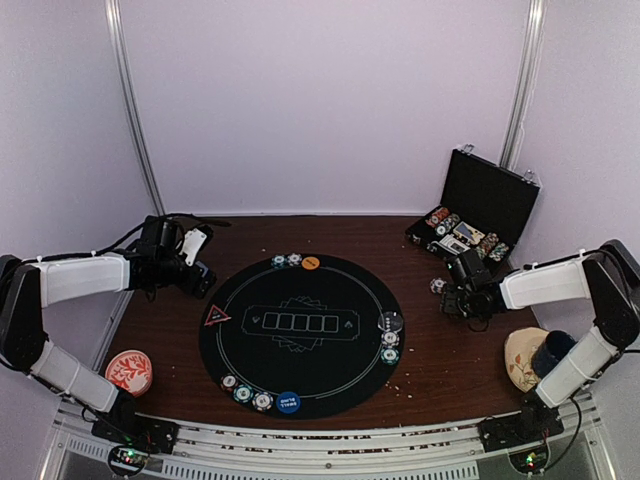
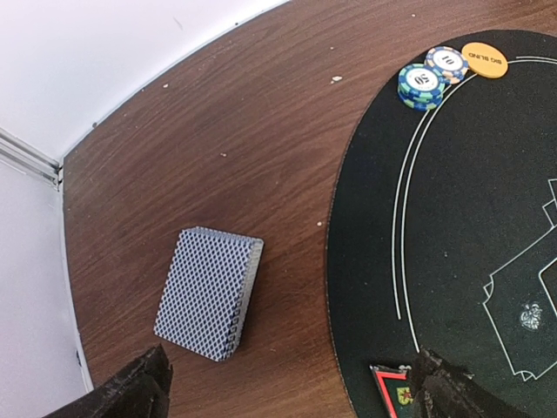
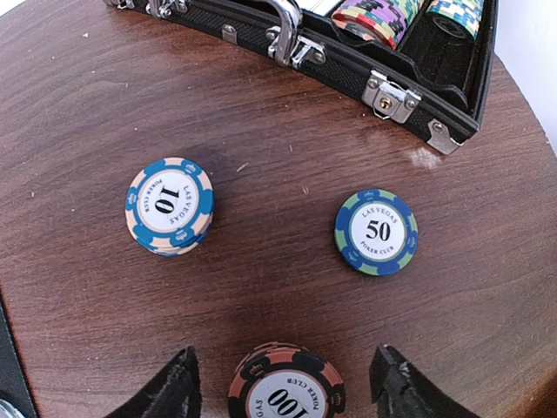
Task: Distribute texas hold em gaming equipment
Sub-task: Pick up the pile of poker chips from the pile of poker chips.
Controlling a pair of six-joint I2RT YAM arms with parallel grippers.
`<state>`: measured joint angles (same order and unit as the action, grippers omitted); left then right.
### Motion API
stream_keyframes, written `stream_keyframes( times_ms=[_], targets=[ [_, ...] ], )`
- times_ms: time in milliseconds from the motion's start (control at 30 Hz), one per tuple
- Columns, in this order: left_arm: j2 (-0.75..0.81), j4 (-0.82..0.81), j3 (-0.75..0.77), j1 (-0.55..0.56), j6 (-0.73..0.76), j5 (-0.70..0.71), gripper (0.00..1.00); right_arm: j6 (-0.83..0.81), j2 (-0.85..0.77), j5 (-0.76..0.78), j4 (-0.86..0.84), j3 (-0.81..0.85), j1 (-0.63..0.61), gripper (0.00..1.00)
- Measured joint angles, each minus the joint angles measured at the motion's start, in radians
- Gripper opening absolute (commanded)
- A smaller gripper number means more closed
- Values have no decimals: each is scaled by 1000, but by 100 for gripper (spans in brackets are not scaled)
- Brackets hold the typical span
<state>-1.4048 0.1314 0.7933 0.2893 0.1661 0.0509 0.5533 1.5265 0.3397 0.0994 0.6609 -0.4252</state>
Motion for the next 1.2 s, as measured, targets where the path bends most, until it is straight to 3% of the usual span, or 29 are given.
stream_keyframes(
  times_ms=[300,867,1200],
  targets=[
    [0,0,0,0,0,-3,98,0,8,-2,-8,0,3,60],
    [0,0,0,0,0,-3,98,0,23,-7,-18,0,7,34],
    [0,0,0,0,0,-3,98,-1,16,-7,-14,0,7,29]
  ],
)
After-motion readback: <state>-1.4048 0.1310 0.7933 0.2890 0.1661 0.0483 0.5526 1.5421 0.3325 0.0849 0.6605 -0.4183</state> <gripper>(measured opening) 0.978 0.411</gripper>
